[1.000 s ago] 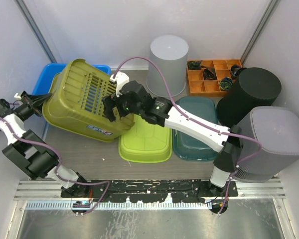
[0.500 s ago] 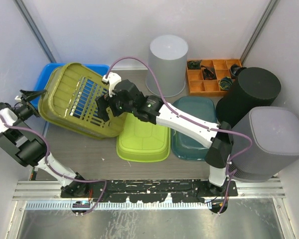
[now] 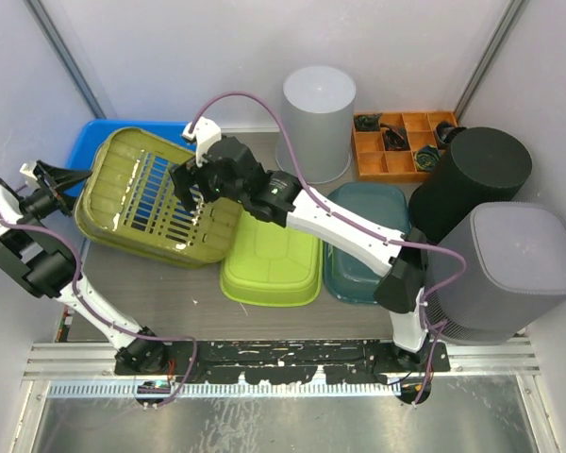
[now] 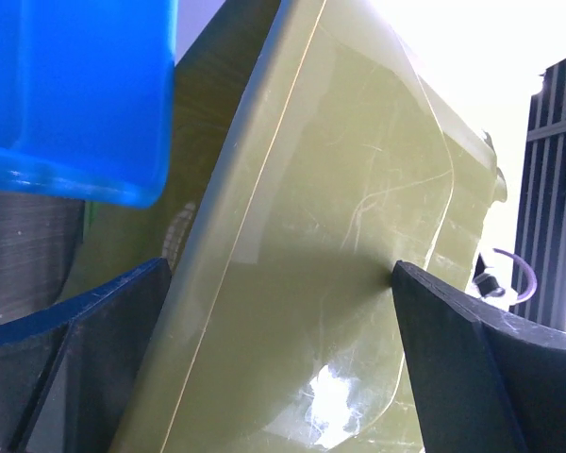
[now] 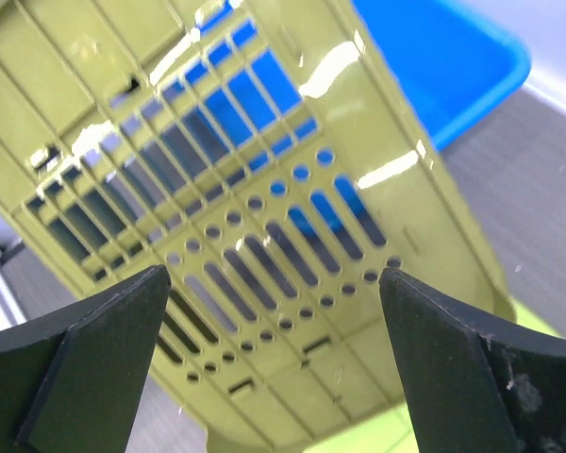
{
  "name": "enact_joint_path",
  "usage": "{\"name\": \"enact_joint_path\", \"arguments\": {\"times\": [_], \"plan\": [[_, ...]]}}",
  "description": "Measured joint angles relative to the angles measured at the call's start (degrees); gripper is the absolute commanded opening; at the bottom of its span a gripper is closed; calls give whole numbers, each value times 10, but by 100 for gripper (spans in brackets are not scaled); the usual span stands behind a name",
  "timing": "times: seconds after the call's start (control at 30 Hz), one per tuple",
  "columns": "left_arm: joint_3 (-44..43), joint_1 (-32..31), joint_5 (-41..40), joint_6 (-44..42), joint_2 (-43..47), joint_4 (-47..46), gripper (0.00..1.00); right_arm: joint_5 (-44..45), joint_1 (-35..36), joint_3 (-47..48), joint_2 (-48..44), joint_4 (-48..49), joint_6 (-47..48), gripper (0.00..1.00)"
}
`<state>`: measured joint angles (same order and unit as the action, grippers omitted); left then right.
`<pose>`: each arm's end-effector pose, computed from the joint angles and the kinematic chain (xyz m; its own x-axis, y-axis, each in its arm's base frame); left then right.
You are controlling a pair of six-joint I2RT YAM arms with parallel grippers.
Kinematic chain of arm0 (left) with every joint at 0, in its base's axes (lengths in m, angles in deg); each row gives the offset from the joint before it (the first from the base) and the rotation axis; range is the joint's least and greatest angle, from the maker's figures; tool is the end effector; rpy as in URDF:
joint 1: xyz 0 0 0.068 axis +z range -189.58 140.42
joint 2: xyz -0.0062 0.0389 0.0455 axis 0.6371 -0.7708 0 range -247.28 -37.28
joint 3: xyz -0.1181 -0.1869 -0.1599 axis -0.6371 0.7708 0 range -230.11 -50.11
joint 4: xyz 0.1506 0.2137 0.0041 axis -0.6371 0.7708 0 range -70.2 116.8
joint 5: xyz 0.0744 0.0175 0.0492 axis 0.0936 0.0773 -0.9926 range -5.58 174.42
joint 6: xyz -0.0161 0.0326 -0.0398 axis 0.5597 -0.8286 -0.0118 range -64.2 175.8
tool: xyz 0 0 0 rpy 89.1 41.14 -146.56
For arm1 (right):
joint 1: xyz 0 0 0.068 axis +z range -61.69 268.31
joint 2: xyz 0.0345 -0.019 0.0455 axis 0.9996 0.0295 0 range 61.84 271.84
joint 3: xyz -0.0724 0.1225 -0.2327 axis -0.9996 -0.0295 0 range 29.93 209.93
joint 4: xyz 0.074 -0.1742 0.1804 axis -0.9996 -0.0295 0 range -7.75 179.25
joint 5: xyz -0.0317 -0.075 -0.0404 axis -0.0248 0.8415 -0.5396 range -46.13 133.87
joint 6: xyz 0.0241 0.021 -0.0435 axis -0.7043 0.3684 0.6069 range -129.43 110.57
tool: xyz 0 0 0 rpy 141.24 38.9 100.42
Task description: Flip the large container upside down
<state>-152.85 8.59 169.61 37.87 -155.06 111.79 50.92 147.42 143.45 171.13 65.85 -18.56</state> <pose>0.2750 0.2541 0.2679 -0.6858 -0.7277 -0.0147 -0.0483 0.0656 -0.9967 0.2349 0.3843 0.4046 -0.2922 -0.1817 -0.9390 -0.7555 0.6459 0.1101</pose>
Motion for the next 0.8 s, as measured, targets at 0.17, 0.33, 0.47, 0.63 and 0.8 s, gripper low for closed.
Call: {"name": "enact_joint_path", "arguments": {"times": [0.17,0.33,0.47,0.63,0.8], "plan": [[13,-3,-11,-10,12,-2,99,6,-9,44,37,50,32,100],[47,-1,-26,-8,43,-8,99,-100,-52,48,81,119,19,100],[64,8,-40,-10,67,-10,99,-181,-94,44,115,162,3,100],[96,16,-59,-17,113,-29,99,-240,-123,43,132,185,2,100],[128,36,-94,-33,179,-81,99,-267,-120,43,133,189,9,69]]}}
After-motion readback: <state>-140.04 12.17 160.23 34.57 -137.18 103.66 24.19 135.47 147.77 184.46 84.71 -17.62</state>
